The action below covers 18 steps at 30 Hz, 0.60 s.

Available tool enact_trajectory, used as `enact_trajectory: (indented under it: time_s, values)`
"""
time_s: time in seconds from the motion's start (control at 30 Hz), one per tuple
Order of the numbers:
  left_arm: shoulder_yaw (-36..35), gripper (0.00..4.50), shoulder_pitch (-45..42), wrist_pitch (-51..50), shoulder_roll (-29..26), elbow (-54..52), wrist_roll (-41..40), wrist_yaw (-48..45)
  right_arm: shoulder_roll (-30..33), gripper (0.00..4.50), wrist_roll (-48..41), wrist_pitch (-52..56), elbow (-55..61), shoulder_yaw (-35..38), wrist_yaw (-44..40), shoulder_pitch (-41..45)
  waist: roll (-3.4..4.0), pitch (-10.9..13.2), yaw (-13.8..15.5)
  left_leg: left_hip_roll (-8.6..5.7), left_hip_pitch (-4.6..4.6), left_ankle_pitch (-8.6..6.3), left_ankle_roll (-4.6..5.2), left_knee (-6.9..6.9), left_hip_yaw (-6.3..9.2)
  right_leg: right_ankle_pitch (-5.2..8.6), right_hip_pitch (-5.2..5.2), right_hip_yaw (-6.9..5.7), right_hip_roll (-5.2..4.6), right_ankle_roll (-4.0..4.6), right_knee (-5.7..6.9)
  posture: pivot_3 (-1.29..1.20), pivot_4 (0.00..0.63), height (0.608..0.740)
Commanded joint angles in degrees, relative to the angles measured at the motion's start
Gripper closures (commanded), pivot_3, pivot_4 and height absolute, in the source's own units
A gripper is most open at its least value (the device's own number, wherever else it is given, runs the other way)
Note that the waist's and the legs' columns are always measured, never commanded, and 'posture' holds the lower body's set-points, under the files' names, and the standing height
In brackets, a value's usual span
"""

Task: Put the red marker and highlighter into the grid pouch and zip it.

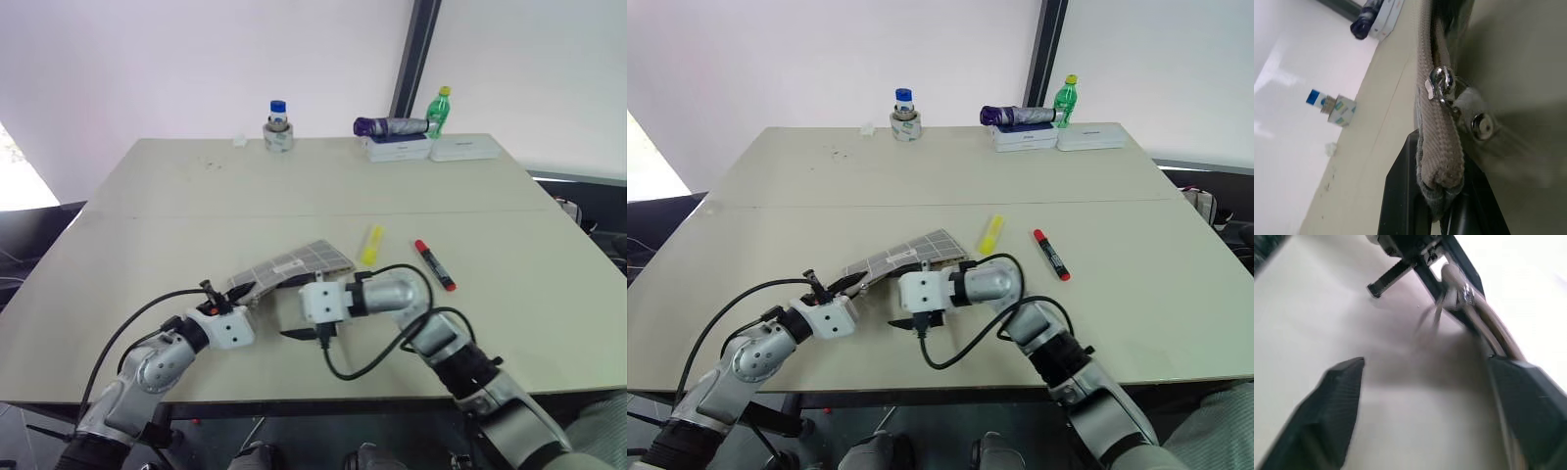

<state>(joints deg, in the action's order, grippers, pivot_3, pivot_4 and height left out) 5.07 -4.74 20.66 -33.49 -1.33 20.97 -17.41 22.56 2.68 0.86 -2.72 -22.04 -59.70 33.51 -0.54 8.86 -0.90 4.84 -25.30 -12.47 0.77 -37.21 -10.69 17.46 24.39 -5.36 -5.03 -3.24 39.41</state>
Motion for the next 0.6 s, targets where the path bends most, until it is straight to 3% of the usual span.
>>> enact_trajectory:
  time_s: [0.03,0.17,0.27,0.43,0.6]
  values:
    - [-3.88,4.5,0.58,-1.13,-0.56,-1.33,-4.13,-0.38,0.14,0.56,-7.41,5.98,3.31,7.92,2.19,-0.36,0.0,0.0,-0.07,0.01,0.0,-0.01,0.01,0.0,0.02,0.0,0.0,0.0,0.0,0.0,0.0,0.0,0.15,0.74]
    - [-7.55,4.5,-0.16,-2.85,-0.48,-0.31,-5.05,1.71,-0.86,0.56,-4.6,9.28,-2.01,15.11,15.56,1.03,0.0,0.0,-0.17,0.02,0.0,-0.01,0.0,0.03,0.04,0.0,0.02,0.0,0.0,0.01,0.0,0.0,0.15,0.74]
    - [-8.81,4.5,-0.74,-3.91,0.41,0.03,-5.7,2.62,-2.94,0.56,-8.32,13.82,-0.7,19.35,19.97,-1.03,-0.01,0.01,-0.1,0.01,-0.01,0.0,0.0,0.03,0.03,0.0,0.02,0.0,0.0,0.01,-0.01,0.0,0.15,0.74]
    - [-8.81,4.5,0.09,-3.43,-0.08,-0.52,-5.18,2.61,-3.95,0.56,-10.93,16.48,11.33,24.52,26.25,-13.62,-0.01,0.0,0.3,-0.01,-0.06,0.03,-0.06,0.1,0.01,0.0,-0.02,-0.01,0.01,0.0,-0.19,0.0,0.15,0.74]
    - [-8.99,4.5,0.99,-2.24,-0.21,0.53,-5.02,2.9,-5.99,0.56,-7.58,19.03,24.11,25.08,35.85,-27.02,-0.01,0.01,-0.31,-0.03,-0.07,-0.04,0.01,0.13,-0.01,0.0,-0.03,0.0,-0.02,-0.03,-0.27,0.0,0.15,0.74]
